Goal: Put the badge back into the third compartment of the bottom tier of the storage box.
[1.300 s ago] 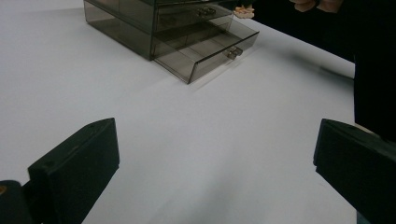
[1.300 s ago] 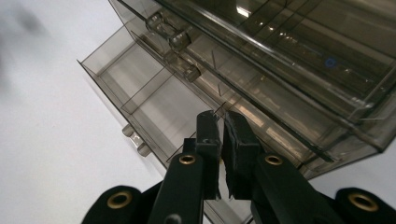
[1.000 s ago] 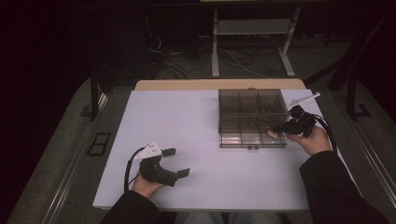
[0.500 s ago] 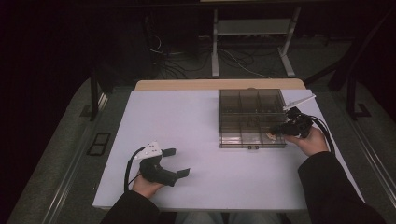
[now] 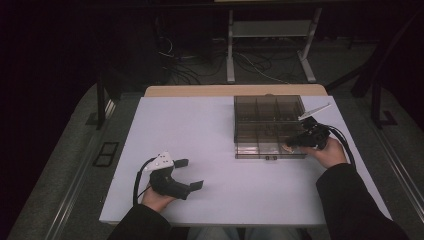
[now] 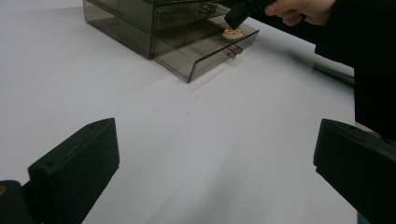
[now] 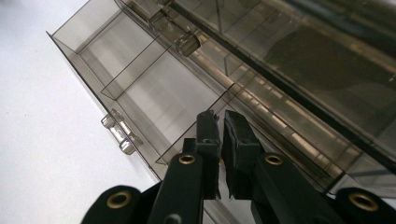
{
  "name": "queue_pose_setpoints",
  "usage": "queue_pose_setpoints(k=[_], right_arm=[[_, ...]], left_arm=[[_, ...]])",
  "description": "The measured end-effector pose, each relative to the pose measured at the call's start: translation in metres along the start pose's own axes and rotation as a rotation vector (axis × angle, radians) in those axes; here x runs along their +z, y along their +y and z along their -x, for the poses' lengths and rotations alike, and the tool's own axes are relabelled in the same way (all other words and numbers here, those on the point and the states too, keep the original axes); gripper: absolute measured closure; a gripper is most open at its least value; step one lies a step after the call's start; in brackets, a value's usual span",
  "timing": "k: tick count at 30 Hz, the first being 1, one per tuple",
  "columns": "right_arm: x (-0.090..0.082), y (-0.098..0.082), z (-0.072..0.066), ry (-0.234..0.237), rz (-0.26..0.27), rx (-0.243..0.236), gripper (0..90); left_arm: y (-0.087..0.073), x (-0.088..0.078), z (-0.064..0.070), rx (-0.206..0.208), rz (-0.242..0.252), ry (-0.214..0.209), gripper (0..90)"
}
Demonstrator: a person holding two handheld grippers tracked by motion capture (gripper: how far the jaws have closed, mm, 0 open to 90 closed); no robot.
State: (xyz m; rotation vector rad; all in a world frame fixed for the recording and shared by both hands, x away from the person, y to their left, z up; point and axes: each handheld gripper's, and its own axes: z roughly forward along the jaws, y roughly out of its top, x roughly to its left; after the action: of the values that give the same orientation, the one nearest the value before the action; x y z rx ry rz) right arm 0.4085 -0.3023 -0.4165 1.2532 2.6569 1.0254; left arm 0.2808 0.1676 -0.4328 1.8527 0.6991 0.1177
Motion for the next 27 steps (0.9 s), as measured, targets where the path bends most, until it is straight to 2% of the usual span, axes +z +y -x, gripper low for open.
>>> queue_pose_setpoints(k=[18, 22, 27], right_arm=[[0.0081, -0.001, 0.0005, 0.014, -0.004, 0.008, 82.7], [0.0065, -0.0009, 0.0007, 0.005, -0.005, 0.013, 76.4], [0.0026, -0.0001, -0.0009, -0.004, 0.0, 0.015, 72.7]], left_arm=[[-0.0001, 0.0003, 0.0001, -0.002, -0.001, -0.001, 0.0], [-0.0001, 0.0002, 0.0001, -0.002, 0.0, -0.001, 0.0], [-0.0001, 0.0, 0.0005, -0.003, 0.0, -0.002, 0.0]])
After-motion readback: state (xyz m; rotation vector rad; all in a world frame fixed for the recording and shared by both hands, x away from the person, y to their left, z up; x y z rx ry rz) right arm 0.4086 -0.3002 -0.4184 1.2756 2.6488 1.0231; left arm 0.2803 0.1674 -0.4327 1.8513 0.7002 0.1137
